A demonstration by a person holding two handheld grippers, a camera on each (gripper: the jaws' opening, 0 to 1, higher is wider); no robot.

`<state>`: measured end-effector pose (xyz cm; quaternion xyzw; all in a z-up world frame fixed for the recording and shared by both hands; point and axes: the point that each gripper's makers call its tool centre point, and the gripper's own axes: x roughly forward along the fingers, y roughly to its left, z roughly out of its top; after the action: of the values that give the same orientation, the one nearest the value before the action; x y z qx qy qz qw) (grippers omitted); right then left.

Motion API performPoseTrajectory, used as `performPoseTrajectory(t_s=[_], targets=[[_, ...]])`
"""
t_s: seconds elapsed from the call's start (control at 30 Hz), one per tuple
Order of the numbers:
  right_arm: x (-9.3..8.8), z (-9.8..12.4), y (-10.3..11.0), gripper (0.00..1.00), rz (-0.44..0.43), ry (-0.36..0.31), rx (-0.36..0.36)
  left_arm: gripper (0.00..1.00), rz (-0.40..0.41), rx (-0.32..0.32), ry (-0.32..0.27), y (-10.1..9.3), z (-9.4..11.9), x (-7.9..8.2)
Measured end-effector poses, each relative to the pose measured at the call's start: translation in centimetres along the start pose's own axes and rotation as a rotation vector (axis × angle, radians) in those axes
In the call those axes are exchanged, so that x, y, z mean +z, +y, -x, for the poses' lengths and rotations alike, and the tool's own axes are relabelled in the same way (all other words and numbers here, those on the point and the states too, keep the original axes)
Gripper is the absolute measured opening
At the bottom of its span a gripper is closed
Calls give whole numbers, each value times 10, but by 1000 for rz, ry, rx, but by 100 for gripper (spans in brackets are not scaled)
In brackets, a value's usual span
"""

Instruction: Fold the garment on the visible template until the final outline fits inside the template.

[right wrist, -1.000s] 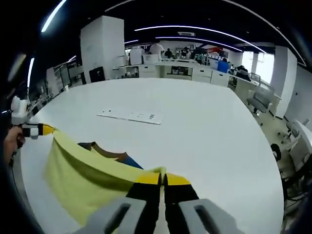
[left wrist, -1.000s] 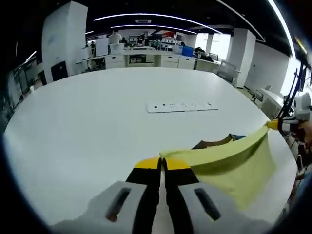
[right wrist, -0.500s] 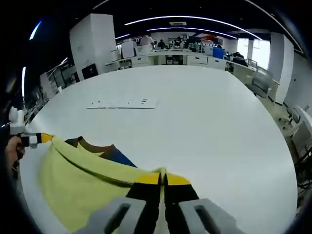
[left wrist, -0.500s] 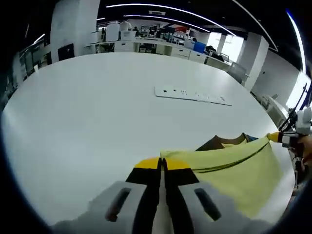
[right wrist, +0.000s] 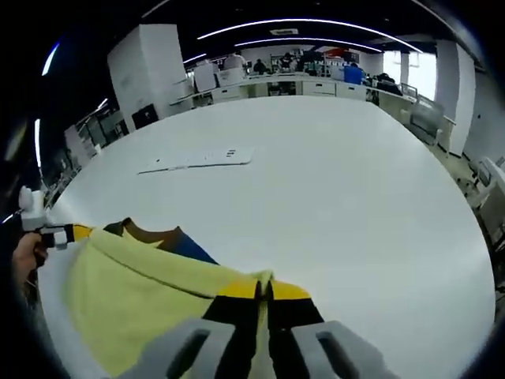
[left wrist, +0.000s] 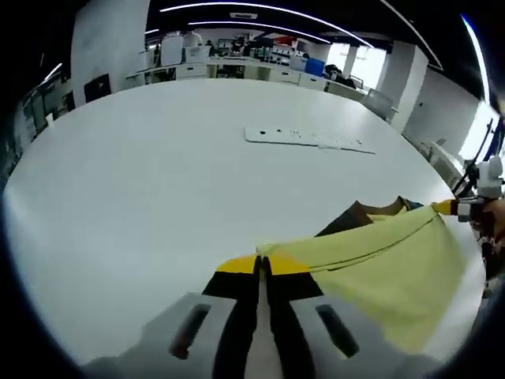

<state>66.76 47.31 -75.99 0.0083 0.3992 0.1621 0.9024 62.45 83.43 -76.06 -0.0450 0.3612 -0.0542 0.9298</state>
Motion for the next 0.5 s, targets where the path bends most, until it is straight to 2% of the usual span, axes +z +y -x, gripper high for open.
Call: performPoseTrajectory(t_s=[0.07,0.13,0.2,0.27,0.37,0.47,0.5], targets=[[1,2,1,5,26,1,9,5,-7,-21,-8,0,2,1],[4,5,5,12,57,-10,40,14,-30,-56,-23,-3,4,4],[4,8,11,20,95,-15,71,25,-85,-91,-48,-8,8,7],[1,10,13,25,160,0,79,29,-125,-110,-37,-10,10,3],[-3,10,16,31,229,14,88,33,-230,-125,-39,-11,12,3],[-9,11,16,34,326,39,76,34,-266,-150,-28,-14,11,0],[-10,11,16,34,334,40,75,35,-278,-146,-27,-13,11,-1]])
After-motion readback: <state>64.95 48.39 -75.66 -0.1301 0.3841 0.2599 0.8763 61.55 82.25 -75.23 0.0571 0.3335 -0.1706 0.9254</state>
